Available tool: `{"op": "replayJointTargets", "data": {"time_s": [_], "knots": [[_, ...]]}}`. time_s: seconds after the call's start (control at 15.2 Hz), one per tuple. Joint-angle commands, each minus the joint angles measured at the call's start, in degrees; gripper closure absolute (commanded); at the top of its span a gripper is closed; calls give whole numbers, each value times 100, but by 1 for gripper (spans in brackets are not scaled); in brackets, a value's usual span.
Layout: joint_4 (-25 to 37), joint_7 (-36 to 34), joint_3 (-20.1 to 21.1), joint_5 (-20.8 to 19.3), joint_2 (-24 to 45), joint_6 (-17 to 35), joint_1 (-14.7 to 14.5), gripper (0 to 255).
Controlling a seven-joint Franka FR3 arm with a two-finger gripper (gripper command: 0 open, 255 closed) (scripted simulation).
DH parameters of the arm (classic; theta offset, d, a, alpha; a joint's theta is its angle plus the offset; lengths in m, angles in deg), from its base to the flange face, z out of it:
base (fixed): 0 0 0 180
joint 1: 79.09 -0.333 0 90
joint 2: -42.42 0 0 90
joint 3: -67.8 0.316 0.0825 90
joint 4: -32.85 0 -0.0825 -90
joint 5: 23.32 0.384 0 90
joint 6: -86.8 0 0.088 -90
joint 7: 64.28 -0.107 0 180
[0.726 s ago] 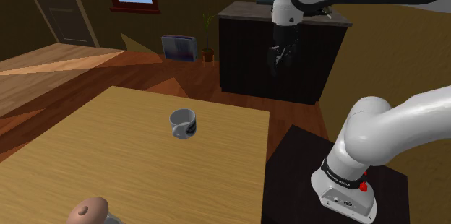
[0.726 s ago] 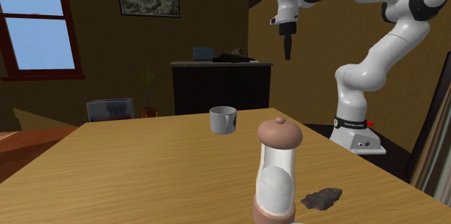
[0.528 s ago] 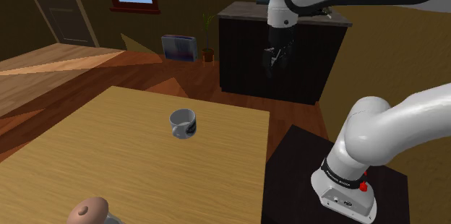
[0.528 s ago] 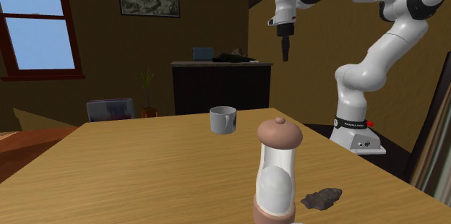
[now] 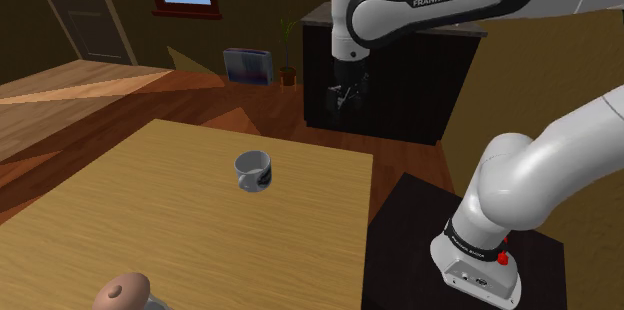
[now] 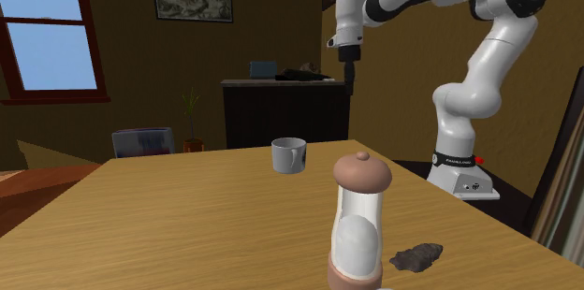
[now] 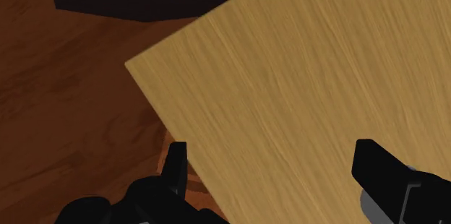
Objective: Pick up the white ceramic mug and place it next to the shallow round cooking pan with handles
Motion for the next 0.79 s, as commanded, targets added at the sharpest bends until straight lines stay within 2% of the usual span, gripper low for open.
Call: {"op": "replayJointTargets", "data": {"time_s": [0.0, 0.73], "knots": [[121, -108, 100, 86, 371, 274, -74, 0], [1259, -521, 493, 274, 2511, 1398, -371, 0]]}}
